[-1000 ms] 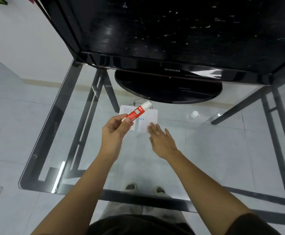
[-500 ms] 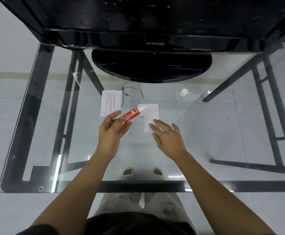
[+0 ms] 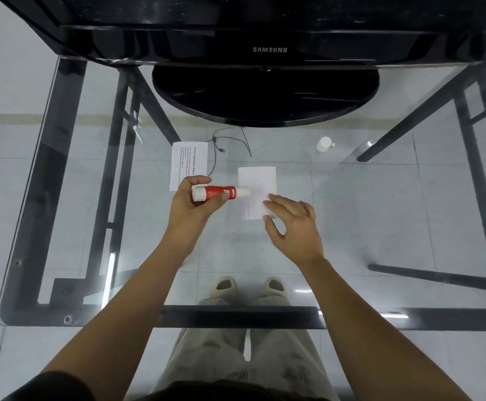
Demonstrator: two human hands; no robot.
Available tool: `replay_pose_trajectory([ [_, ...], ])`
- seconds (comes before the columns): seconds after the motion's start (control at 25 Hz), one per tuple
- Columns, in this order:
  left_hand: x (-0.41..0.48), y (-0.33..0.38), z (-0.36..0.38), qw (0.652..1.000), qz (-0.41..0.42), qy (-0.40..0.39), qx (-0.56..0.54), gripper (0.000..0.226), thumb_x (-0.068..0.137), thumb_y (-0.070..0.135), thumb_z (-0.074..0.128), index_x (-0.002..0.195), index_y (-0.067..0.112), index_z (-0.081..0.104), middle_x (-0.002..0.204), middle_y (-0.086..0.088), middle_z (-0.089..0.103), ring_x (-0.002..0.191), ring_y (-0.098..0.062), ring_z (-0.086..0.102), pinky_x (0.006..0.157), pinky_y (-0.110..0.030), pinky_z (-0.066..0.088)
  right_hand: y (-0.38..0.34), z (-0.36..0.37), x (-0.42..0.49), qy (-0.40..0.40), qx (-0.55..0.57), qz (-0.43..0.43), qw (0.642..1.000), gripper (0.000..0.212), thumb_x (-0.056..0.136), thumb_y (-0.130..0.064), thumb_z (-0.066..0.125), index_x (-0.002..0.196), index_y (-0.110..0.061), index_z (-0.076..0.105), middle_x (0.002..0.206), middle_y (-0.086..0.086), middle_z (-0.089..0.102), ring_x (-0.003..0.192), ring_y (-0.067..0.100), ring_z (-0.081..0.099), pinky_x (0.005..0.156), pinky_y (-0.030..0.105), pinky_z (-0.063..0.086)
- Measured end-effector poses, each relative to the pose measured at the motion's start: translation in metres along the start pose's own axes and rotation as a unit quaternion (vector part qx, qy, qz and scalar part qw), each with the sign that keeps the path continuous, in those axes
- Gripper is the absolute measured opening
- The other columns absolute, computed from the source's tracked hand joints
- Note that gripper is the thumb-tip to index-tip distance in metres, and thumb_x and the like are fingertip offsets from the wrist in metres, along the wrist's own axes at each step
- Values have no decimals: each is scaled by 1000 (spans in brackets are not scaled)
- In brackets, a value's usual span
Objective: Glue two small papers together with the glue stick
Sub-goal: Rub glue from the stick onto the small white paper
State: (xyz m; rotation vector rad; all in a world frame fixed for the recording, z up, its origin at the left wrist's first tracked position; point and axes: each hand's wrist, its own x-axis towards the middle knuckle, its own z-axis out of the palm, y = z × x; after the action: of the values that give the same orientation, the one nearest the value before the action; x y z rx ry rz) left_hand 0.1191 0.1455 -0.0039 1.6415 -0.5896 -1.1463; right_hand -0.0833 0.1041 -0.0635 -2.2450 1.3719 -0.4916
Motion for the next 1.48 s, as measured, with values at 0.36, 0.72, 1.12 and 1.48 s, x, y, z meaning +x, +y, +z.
replay_pose_trajectory([
  [0.36, 15, 2, -1, 995, 44, -84, 43, 11, 83, 25, 67, 94, 22, 66, 85, 17, 67, 80, -4, 64, 78, -25, 55, 3, 3, 1, 23, 10, 4, 1000, 32, 89, -32, 55, 118, -19, 63, 123, -1, 63, 113, 16, 58, 103, 34, 29],
  [0.72, 4, 0, 11, 950, 169, -128, 228, 24, 78, 36, 70, 93, 45, 54, 85, 21, 65, 82, -4, 65, 71, -13, 53, 1, 4, 1, 11, -3, 18, 1000, 36, 88, -37, 54, 119, -20, 62, 125, -1, 63, 115, 18, 58, 104, 31, 25],
  [1.12, 17, 12, 9, 892, 258, -119, 351, 23, 80, 25, 71, 98, 16, 61, 86, 9, 63, 69, 9, 59, 65, 2, 42, 0, 2, 1, 17, -4, 14, 1000, 34, 88, -34, 56, 119, -19, 62, 125, -1, 63, 114, 18, 58, 103, 29, 25],
  [1.48, 24, 19, 13, 884, 247, -136, 373, 26, 79, 27, 72, 99, 15, 61, 85, 11, 64, 69, 7, 59, 67, 2, 42, 0, 1, 2, 6, -2, 17, 1000, 36, 88, -36, 54, 119, -20, 62, 125, -2, 63, 115, 17, 57, 102, 30, 27],
])
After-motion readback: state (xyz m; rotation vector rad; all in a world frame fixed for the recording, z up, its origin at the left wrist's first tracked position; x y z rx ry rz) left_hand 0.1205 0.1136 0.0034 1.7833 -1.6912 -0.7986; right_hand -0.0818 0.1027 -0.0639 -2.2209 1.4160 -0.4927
